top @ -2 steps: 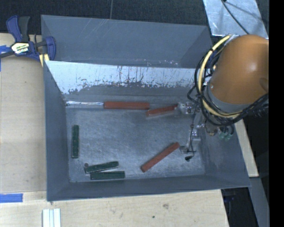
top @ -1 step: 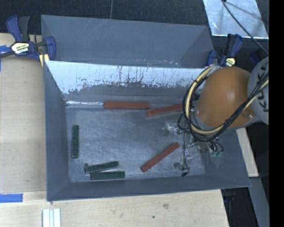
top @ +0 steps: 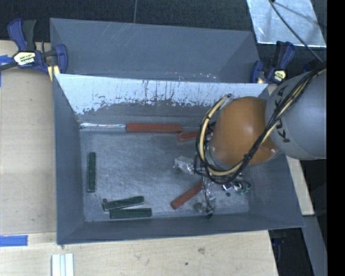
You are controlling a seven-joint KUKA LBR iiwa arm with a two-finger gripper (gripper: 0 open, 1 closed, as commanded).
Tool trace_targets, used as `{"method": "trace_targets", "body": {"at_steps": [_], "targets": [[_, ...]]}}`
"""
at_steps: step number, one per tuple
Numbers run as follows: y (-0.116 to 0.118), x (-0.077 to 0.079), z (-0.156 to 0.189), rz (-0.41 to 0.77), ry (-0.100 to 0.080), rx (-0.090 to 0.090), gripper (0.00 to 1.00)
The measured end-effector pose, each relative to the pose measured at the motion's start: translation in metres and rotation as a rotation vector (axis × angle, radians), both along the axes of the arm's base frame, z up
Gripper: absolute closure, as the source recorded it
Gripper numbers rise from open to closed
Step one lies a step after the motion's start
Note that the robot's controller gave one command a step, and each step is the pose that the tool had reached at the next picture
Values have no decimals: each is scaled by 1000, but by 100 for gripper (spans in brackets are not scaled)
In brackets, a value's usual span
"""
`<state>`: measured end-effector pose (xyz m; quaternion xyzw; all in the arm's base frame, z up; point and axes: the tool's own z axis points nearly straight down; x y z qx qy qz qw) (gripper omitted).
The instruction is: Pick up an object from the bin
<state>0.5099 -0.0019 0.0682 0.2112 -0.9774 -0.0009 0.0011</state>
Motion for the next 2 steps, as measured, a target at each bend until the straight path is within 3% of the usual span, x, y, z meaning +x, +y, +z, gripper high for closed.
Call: {"method": "trace_targets", "body": {"at_steps": [1, 2], "targets": [[-1, 2, 3, -3, -5, 0, 100], [24, -4, 174, 292, -13, -1, 100]]}}
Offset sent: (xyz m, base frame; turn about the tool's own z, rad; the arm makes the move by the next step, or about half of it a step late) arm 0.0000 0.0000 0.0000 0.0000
